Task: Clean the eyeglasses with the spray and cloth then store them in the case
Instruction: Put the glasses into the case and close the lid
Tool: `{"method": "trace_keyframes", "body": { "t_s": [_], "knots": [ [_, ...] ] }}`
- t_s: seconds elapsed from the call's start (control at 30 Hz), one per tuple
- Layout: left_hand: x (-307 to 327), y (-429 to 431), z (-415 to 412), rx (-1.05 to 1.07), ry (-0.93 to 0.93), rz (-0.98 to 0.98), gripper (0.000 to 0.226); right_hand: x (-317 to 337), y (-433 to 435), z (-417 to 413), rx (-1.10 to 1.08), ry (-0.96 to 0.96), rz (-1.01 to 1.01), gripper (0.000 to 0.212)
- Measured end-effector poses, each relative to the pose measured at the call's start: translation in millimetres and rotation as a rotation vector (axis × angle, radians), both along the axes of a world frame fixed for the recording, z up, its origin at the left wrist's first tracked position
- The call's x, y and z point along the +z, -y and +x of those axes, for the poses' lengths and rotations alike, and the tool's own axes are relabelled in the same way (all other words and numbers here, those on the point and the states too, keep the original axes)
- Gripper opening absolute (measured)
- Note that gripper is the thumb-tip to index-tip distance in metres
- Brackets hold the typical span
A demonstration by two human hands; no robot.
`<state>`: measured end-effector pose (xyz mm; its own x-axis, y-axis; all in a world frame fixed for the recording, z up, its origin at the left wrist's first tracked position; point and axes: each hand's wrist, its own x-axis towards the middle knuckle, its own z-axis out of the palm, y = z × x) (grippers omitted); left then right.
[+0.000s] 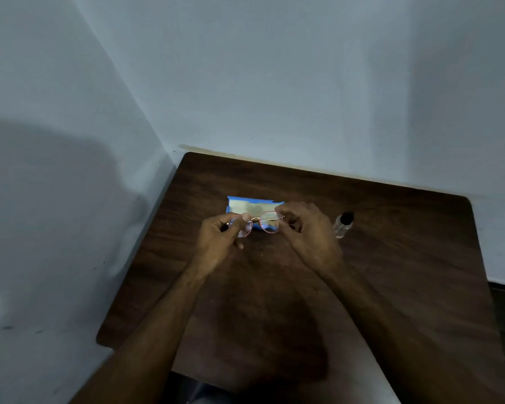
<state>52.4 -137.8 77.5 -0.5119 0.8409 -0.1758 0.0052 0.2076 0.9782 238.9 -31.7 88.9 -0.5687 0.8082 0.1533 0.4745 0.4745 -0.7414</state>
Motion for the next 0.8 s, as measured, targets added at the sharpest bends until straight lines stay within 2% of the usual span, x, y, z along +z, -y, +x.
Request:
{"method": "trace_keyframes", "body": {
  "t_s": [0.1, 0.3, 0.67, 0.73, 0.8],
  "knots": [
    [-14.1, -7.1, -11.5, -0.016, 0.024, -0.032, 0.023, -7.1, -2.4, -13.9, 0.027, 0.116, 0.129, 0.031],
    [-38.2, -19.1, -29.1, -0.085, -0.05, -0.055, 0.018, -16.2, 0.4, -52.1, 0.075, 0.274, 0.365, 0.019],
    [-71.2, -28.7, -62.2, -0.199, -0.012, -0.111, 0.02, -44.8, -9.6, -92.5, 0.1, 0.587, 0.372, 0.023],
    [-79.4, -27.3, -69.1, -0.145, -0.046, -0.139, 0.021, -51.7, -11.4, -93.9, 0.059, 0.613, 0.377, 0.018],
    [-89.7, -25.0, -76.9, -0.042, -0.158, -0.142, 0.017, -55.8, -13.1, -95.1, 0.023, 0.619, 0.376, 0.018]
  ]
}}
